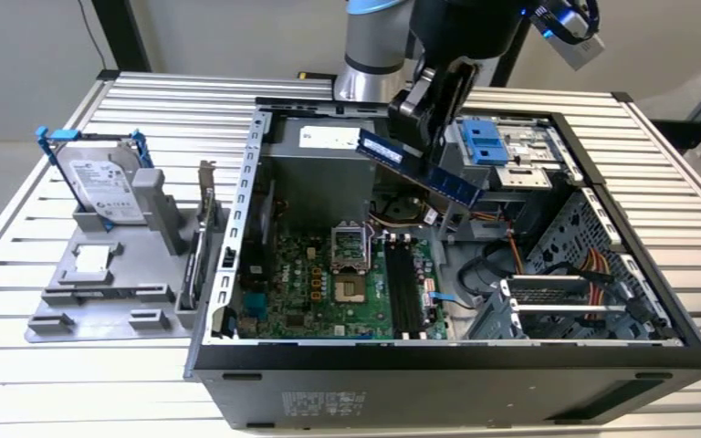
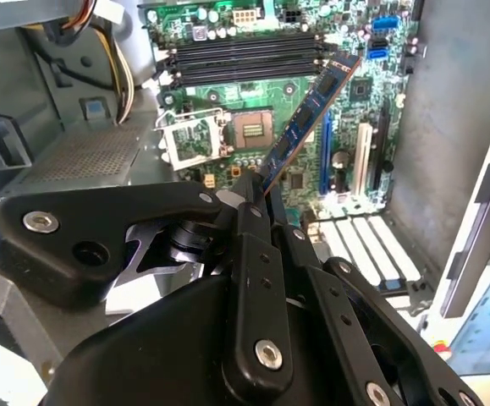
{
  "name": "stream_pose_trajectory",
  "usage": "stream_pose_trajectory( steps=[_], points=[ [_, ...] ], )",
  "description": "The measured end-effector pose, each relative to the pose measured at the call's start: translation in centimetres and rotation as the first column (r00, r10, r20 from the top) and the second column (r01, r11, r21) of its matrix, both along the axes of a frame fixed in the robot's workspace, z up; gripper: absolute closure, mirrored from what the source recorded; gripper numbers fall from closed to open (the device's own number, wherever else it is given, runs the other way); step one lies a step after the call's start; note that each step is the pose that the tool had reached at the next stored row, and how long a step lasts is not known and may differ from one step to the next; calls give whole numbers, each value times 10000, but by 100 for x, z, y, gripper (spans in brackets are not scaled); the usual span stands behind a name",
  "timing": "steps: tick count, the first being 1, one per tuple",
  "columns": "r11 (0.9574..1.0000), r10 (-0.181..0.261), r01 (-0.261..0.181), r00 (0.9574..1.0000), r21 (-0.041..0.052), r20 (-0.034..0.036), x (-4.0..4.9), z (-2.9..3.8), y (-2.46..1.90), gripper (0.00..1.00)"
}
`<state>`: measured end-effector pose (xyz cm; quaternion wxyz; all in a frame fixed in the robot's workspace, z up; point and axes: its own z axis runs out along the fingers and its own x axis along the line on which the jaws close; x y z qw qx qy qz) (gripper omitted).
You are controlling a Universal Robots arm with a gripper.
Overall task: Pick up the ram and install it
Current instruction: 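Insert the ram into the slot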
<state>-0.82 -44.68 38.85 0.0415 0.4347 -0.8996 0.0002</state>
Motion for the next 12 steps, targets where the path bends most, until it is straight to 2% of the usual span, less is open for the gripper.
stream_pose_trajectory(
  steps=[6,12],
  points=[
    [9984,-558,558,9984,0,0,0,0,0,100],
    [9941,-1081,1081,9941,1,0,0,0,0,100]
  ],
)
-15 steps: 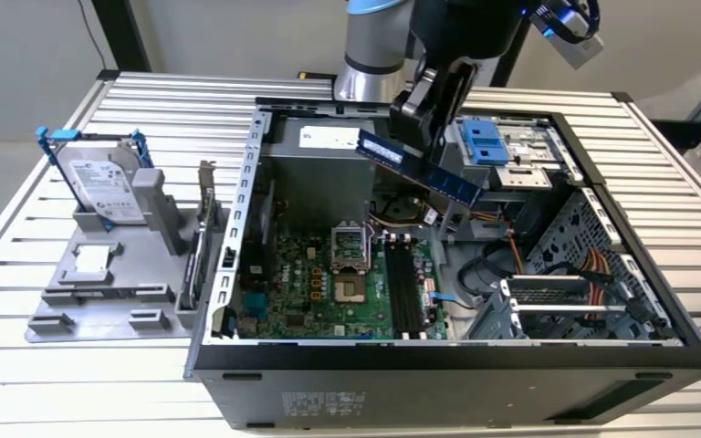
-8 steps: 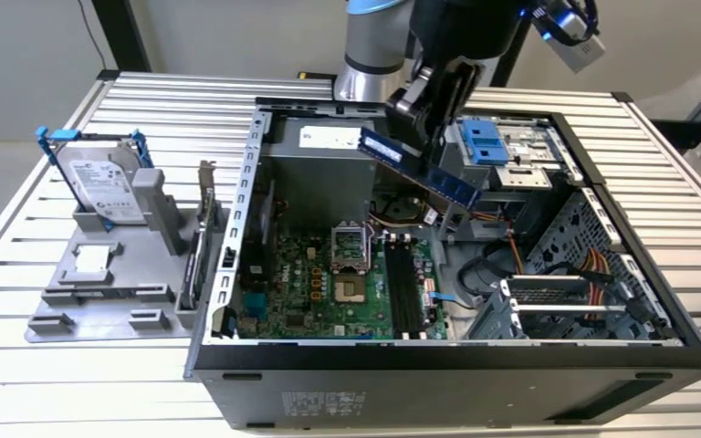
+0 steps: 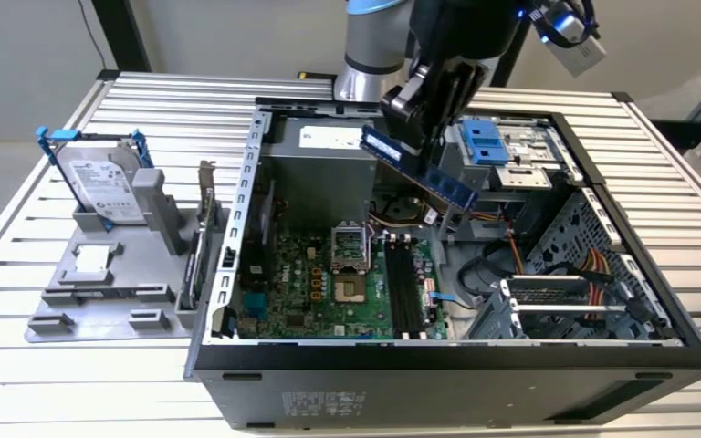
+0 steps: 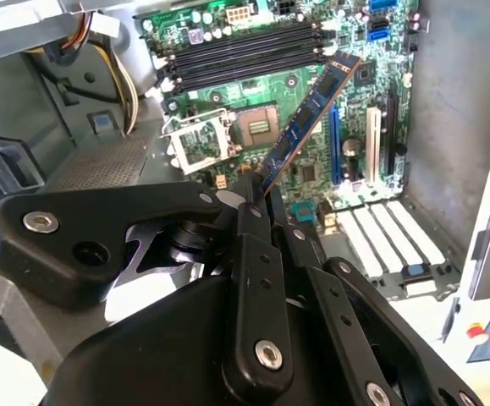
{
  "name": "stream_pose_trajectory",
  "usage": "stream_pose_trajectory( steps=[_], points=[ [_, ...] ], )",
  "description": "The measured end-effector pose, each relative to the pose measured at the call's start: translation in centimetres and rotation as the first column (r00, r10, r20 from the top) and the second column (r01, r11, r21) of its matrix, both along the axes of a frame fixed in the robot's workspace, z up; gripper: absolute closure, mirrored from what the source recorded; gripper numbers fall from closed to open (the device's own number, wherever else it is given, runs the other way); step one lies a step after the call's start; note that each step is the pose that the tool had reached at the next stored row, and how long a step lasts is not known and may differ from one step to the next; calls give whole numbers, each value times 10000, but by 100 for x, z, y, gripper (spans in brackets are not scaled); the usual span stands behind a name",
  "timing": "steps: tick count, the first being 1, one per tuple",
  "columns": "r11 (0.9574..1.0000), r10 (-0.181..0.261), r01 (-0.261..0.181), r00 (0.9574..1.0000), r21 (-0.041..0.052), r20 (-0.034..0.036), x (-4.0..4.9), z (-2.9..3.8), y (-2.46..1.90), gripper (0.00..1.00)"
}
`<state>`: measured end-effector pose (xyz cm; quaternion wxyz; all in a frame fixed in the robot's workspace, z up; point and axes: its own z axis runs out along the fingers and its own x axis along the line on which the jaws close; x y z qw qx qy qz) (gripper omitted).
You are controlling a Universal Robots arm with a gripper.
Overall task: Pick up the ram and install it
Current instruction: 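Insert the ram into the slot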
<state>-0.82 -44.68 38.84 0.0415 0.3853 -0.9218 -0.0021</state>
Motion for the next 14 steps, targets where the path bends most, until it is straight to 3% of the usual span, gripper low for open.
stream_pose_trajectory(
  steps=[7,14],
  points=[
    [9981,-612,612,9981,-1,0,0,0,0,100],
    [9929,-1191,1191,9929,-1,0,0,0,0,100]
  ],
)
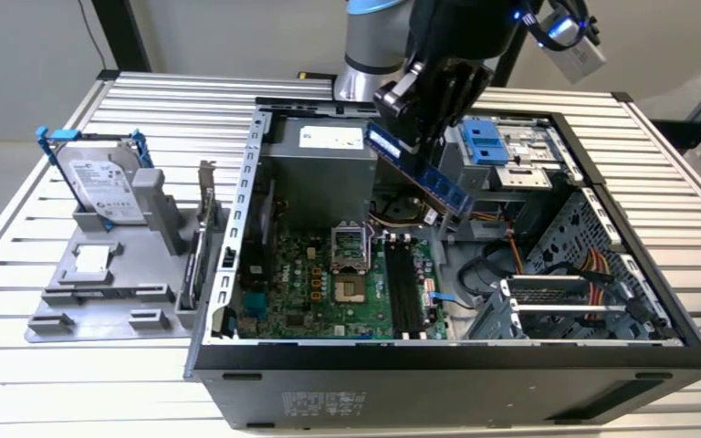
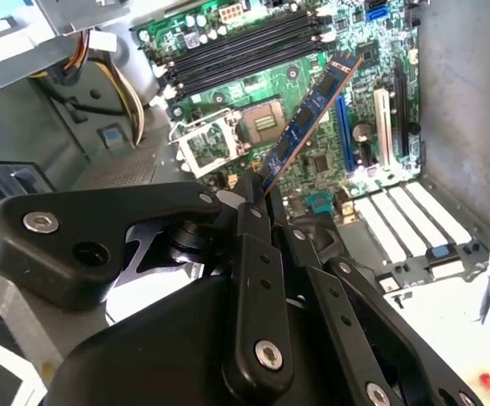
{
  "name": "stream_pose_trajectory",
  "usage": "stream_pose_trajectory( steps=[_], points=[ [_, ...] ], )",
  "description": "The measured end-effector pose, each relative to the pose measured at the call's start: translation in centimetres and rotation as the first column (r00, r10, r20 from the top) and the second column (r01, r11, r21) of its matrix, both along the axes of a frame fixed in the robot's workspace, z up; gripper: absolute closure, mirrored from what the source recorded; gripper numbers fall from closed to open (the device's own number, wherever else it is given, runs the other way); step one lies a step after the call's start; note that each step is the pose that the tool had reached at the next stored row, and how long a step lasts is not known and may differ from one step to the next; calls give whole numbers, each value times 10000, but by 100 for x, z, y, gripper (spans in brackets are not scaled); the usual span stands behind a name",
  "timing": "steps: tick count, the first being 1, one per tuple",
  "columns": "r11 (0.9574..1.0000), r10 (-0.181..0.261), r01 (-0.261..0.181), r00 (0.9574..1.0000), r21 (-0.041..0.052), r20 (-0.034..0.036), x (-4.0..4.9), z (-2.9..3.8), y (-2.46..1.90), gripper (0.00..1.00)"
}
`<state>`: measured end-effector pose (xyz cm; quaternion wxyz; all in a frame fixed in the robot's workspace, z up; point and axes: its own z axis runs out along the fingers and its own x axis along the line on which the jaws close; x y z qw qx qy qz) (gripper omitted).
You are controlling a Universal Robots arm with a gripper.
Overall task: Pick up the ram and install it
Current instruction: 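Insert the ram into the slot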
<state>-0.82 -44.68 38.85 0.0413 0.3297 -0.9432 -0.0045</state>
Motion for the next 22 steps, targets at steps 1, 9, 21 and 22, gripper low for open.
stream_pose_trajectory(
  steps=[1,9,21,22],
  points=[
    [10000,-86,86,10000,1,0,0,0,0,100],
    [9972,-748,748,9972,1,0,0,0,0,100],
    [9857,-1683,1683,9857,1,0,0,0,0,100],
    [9844,-1758,1758,9844,0,0,0,0,0,100]
  ],
)
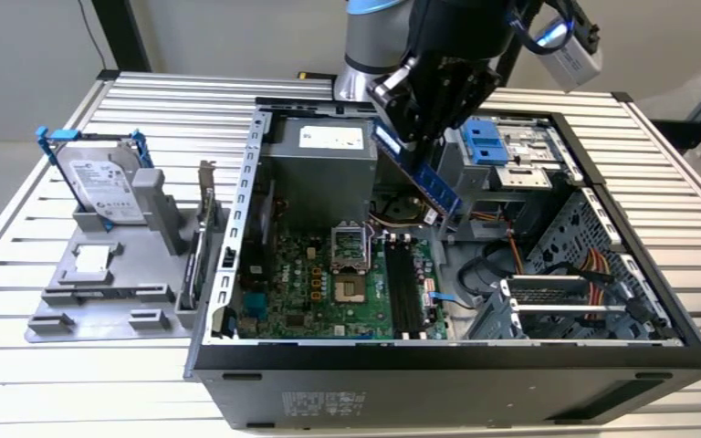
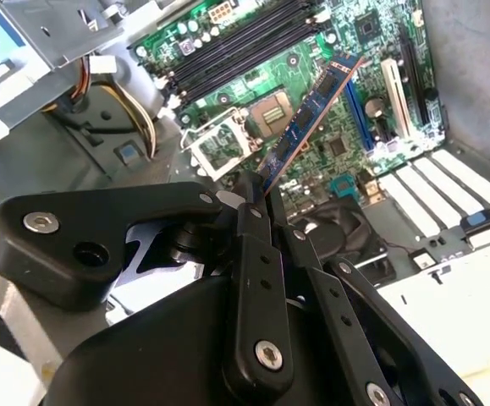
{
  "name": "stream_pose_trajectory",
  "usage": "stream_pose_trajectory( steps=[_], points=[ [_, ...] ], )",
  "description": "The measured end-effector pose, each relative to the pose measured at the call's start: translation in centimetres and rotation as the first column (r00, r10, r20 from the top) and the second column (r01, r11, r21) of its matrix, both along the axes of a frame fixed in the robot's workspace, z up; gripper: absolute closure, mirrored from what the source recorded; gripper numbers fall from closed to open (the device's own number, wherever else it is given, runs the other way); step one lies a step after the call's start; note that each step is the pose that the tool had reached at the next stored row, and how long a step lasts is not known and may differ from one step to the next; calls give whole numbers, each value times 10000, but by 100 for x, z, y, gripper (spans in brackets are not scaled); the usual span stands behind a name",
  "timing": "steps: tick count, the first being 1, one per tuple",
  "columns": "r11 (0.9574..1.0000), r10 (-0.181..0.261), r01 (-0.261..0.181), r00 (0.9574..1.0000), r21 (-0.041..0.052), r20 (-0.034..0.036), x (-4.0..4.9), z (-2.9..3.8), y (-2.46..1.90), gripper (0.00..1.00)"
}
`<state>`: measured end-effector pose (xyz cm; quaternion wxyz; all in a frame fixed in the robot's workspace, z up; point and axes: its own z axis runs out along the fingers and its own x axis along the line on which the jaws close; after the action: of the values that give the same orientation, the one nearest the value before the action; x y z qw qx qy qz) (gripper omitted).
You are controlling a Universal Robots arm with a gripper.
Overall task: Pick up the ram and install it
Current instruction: 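Insert the ram into the slot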
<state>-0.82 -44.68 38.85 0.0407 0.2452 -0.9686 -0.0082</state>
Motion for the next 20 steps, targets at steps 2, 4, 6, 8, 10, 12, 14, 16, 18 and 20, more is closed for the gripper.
stream_pose_trajectory(
  steps=[2,4,6,8,10,12,14,16,18,20],
  points=[
    [9999,-152,152,9999,0,0,0,0,0,100],
    [9995,-304,304,9995,0,0,0,0,0,100],
    [9990,-456,456,9990,0,0,0,0,0,100],
    [9982,-606,606,9982,0,0,0,0,0,100],
    [9971,-758,758,9971,0,0,0,0,0,100],
    [9959,-907,907,9959,0,0,0,0,0,100],
    [9944,-1053,1053,9944,0,0,0,0,0,100],
    [9927,-1203,1203,9927,0,0,0,0,0,100],
    [9908,-1352,1352,9908,0,0,0,0,0,100],
    [9887,-1501,1501,9887,0,0,0,0,0,100]
  ],
)
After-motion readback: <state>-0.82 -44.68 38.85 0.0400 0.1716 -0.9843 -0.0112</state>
